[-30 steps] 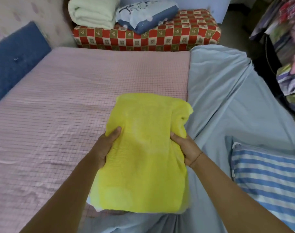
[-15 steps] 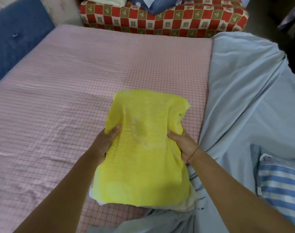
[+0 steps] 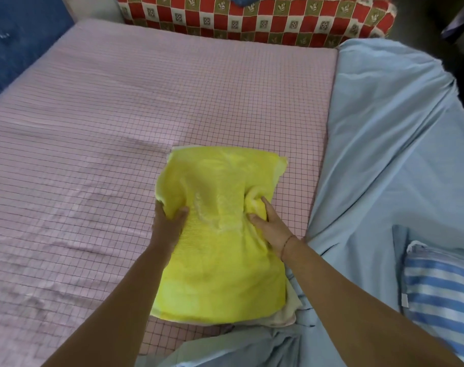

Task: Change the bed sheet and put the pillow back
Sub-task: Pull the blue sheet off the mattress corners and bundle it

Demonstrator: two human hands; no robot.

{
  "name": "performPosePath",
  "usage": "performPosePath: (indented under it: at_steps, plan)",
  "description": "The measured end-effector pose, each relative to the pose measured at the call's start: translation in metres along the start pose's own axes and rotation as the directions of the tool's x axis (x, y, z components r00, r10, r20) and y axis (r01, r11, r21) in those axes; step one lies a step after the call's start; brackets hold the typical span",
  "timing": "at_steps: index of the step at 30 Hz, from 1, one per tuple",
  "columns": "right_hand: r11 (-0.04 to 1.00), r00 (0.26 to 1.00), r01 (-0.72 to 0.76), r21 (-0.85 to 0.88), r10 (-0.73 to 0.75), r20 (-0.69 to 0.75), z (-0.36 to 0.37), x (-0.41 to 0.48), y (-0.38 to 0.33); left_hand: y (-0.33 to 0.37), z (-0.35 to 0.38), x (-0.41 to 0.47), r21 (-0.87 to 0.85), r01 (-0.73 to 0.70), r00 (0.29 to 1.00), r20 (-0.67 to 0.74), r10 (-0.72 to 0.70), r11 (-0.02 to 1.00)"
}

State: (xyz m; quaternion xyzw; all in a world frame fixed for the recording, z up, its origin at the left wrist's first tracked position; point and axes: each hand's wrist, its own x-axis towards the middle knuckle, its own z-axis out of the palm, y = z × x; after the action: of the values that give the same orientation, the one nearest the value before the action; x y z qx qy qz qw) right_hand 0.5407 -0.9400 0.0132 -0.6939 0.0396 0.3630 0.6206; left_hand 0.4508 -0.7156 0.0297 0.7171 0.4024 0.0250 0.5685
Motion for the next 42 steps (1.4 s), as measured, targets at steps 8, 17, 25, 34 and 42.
performPosePath:
  at_steps: [8,17,25,34,42]
  plan:
    - [0.993,0.996,-0.011,0.119,0.021,-0.081,-0.035,-0.037,0.011,0.029,0.035,-0.036,0.331,-0.138,0.984,-0.059,0.167,0.933]
    - [0.987,0.968,0.082,0.136,-0.047,-0.245,-0.136,-0.120,0.024,0.047,0.157,-0.133,0.236,-0.299,0.947,0.192,0.257,0.925]
    - [0.986,0.826,0.077,0.149,0.021,-0.563,-0.288,-0.233,0.093,0.015,0.291,-0.260,0.187,-0.152,0.898,0.436,0.056,0.971]
    - [0.993,0.652,-0.087,0.085,0.121,-0.749,-0.432,-0.360,0.211,-0.048,0.399,-0.364,0.197,0.089,0.821,0.540,-0.184,0.976]
    - [0.961,0.734,-0.124,0.247,0.256,-0.629,-0.455,-0.385,0.263,-0.077,0.427,-0.405,0.127,0.200,0.835,0.497,-0.237,0.972]
